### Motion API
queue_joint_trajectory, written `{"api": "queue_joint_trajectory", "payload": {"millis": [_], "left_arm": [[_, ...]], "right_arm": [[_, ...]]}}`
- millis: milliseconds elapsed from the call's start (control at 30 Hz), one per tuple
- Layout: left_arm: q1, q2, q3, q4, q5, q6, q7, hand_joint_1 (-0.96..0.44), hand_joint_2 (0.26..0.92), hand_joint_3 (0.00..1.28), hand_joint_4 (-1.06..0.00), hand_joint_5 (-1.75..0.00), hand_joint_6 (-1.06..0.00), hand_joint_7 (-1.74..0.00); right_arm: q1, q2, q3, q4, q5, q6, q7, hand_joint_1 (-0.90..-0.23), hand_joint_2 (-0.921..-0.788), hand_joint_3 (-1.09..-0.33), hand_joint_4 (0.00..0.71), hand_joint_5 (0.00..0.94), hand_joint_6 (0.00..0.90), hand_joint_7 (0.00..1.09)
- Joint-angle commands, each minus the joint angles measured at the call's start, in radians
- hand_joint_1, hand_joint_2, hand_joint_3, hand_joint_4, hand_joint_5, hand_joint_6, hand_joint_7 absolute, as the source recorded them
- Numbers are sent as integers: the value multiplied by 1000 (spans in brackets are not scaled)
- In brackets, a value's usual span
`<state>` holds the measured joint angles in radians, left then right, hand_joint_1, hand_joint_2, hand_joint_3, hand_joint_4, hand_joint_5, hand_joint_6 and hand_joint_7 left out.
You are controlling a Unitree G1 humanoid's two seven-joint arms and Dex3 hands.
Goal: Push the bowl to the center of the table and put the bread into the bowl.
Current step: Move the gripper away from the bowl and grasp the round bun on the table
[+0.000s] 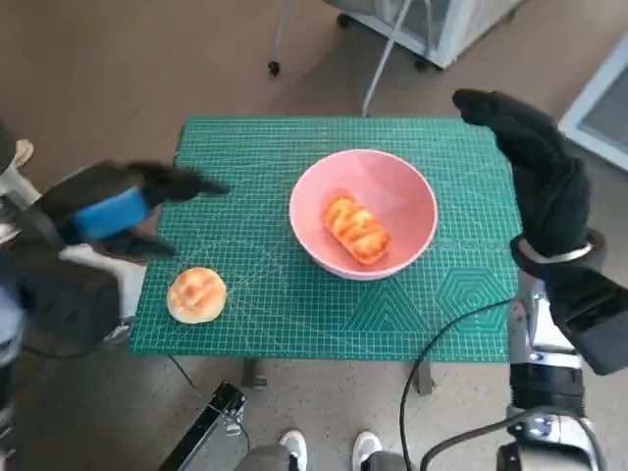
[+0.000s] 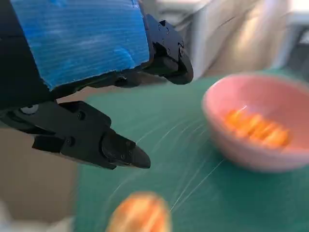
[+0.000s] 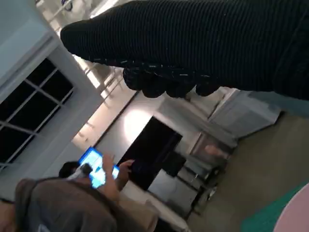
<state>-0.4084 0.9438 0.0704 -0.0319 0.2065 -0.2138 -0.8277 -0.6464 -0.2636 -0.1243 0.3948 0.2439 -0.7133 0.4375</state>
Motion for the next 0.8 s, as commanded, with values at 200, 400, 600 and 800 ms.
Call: {"api": "queue_joint_trajectory", "payload": {"millis": [200,400,600,800], "left_arm": [[172,38,66,-113,-5,37,16,-81,816,0,-296,0,-361,-62],[219,23,44,-128,13,46,33,-98,809,0,-239,0,-299,-17],[215,-7,-25,-72,46,4,62,-88,807,0,-211,0,-280,-4],[179,-33,-101,12,91,-33,86,-80,806,0,-204,0,-275,-1]], "right_arm": [[-17,10,5,40,38,13,46,-671,-921,-782,220,17,-1,566],[-27,11,6,46,47,18,61,-662,-921,-774,221,18,-1,558],[-30,9,6,43,52,24,71,-654,-921,-777,221,18,-1,554],[-27,6,4,38,58,31,80,-653,-921,-777,220,18,-1,551]]}}
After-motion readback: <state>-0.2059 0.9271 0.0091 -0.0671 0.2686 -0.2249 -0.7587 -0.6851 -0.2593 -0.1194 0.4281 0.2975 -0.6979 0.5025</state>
